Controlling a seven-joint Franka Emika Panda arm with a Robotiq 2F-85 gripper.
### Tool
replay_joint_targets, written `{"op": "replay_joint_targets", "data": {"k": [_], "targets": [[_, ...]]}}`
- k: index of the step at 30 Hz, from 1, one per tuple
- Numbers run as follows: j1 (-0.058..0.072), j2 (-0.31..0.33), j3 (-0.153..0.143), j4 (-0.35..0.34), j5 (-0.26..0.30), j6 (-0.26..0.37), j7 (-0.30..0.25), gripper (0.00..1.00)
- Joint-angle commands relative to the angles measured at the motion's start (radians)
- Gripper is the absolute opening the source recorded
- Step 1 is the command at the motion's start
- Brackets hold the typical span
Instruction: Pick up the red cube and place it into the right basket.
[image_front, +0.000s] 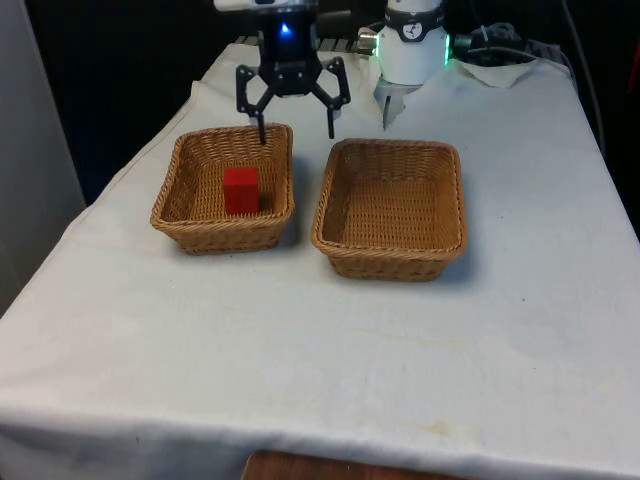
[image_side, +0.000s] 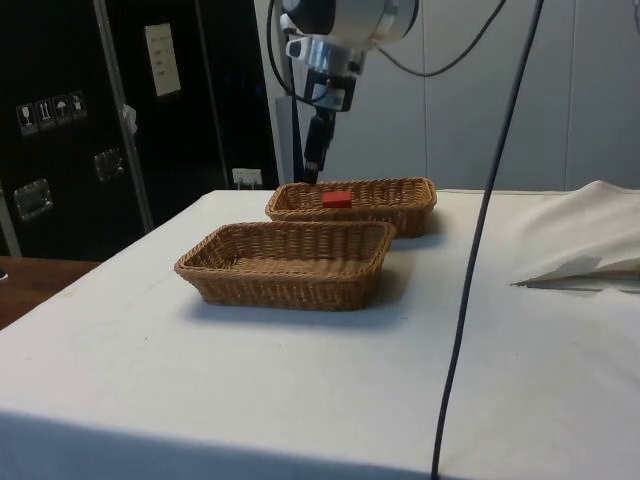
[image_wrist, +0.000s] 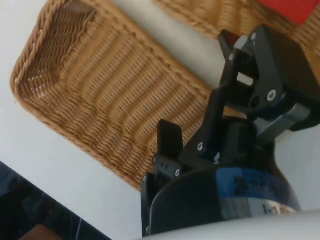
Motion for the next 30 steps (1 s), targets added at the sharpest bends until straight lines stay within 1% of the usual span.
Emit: {"op": "replay_joint_targets", "data": {"k": [1,2,3,4,5,10,11,13,14,15,21,23,24,25,30], "targets": [[0.014,-0.004,0.0,-0.015,-0.015,0.023,0.017,1.0],[0.013,-0.007,0.006,-0.019,-0.015,0.027,0.017,1.0],[0.0,-0.006,0.014,-0.008,0.0,0.011,0.001,1.0],[0.013,-0.011,0.012,-0.022,-0.015,0.032,0.017,1.0],[0.013,-0.017,0.025,-0.029,-0.014,0.038,0.016,1.0],[0.01,-0.027,0.051,-0.038,-0.015,0.054,0.014,1.0],[0.011,-0.03,0.06,-0.04,-0.016,0.059,0.013,1.0],[0.01,-0.031,0.064,-0.041,-0.017,0.062,0.013,1.0],[0.0,-0.03,0.072,-0.032,-0.001,0.047,0.001,1.0],[0.01,-0.033,0.072,-0.042,-0.019,0.068,0.01,1.0],[0.008,-0.042,0.085,-0.047,-0.026,0.086,-0.009,1.0],[0.006,-0.049,0.089,-0.049,-0.038,0.092,-0.018,1.0],[-0.001,-0.046,0.094,-0.04,-0.022,0.076,-0.021,1.0],[0.006,-0.051,0.09,-0.049,-0.04,0.093,-0.02,1.0],[0.003,-0.056,0.093,-0.047,-0.044,0.1,-0.047,1.0]]}}
